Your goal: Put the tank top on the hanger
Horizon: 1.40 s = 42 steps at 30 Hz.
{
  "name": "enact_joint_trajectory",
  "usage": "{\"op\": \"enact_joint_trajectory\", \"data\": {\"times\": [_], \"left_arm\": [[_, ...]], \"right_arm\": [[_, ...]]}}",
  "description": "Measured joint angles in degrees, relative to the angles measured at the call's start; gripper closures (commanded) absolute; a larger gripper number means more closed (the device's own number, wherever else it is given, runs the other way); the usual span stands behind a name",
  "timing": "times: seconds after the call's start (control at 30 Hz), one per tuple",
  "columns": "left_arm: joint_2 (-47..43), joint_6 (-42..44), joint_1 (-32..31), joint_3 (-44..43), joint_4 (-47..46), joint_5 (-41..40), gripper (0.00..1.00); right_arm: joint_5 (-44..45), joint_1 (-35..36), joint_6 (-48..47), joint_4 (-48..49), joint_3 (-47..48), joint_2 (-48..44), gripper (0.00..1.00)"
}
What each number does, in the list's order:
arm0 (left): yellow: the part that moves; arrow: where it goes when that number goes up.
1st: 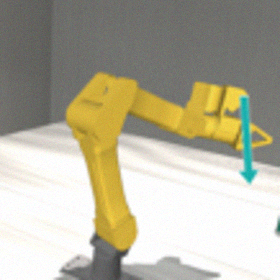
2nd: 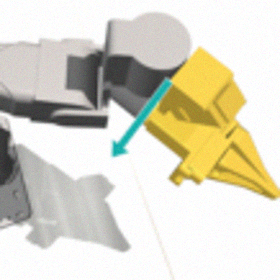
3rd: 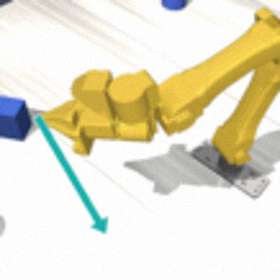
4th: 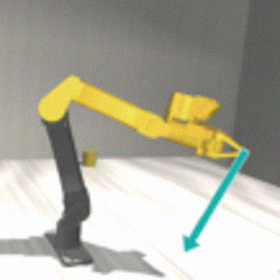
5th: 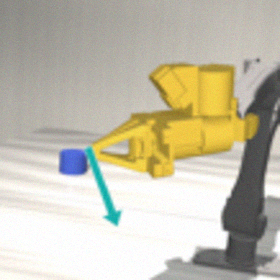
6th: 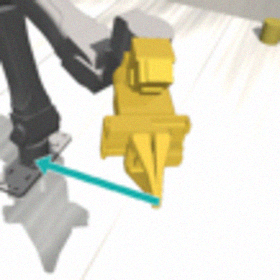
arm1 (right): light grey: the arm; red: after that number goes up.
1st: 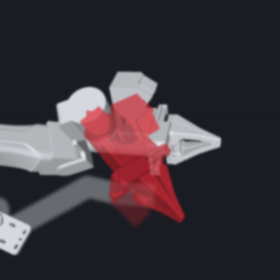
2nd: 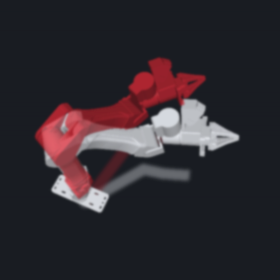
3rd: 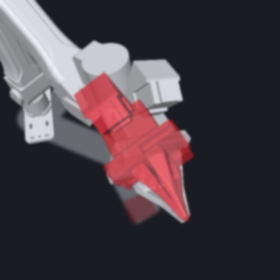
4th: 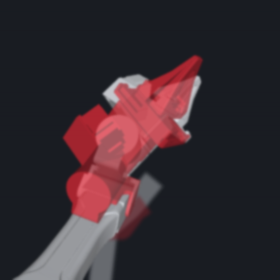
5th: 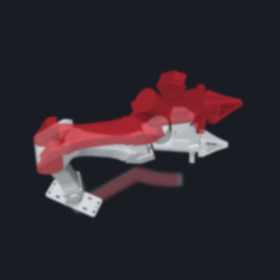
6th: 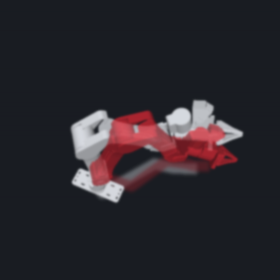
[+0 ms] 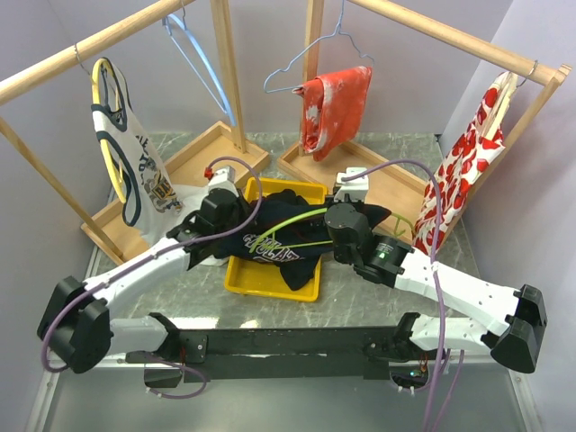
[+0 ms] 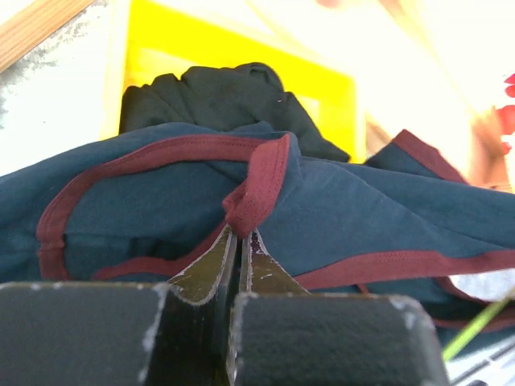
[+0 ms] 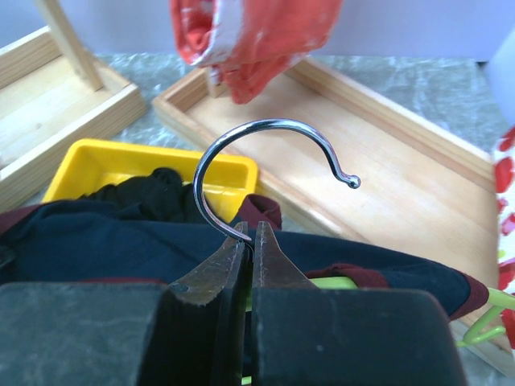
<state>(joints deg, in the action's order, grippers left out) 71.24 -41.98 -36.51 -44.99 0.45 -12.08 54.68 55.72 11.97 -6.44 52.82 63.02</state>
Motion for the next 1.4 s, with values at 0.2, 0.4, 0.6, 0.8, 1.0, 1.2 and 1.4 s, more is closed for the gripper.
{"op": "enact_joint_trajectory", "data": {"times": [0.2,0.4,0.6,0.8,1.0,1.2,1.4], "left_arm": [[-5.9,-3.0,2.3,-1.1,3.8,3.5,0.99],[-10.6,-5.1,4.7,-3.7,7.2,7.6,0.99],[-14.6,-5.5,4.9,-5.2,10.5,9.5,0.99],[-17.1,-5.3,4.9,-5.5,13.2,10.3,0.99],[-19.8,-3.7,4.9,-5.5,15.0,10.9,0.99],[-20.3,-1.7,4.9,-5.5,16.2,11.2,0.99],[-20.5,-0.7,4.9,-5.5,18.1,12.8,0.99]], "right_arm": [[4.7,-0.3,-3.1,2.4,0.0,0.8,1.0],[7.6,-0.9,-6.5,5.4,0.1,1.7,1.0],[9.4,-1.9,-8.3,6.2,2.2,3.4,1.0],[9.4,-3.1,-8.3,4.9,5.1,3.7,1.0],[8.2,-4.7,-6.3,0.8,9.6,4.0,1.0],[7.2,-4.8,-4.9,-2.1,13.0,5.5,1.0],[7.2,-4.8,-4.8,-3.0,13.2,5.9,1.0]]}}
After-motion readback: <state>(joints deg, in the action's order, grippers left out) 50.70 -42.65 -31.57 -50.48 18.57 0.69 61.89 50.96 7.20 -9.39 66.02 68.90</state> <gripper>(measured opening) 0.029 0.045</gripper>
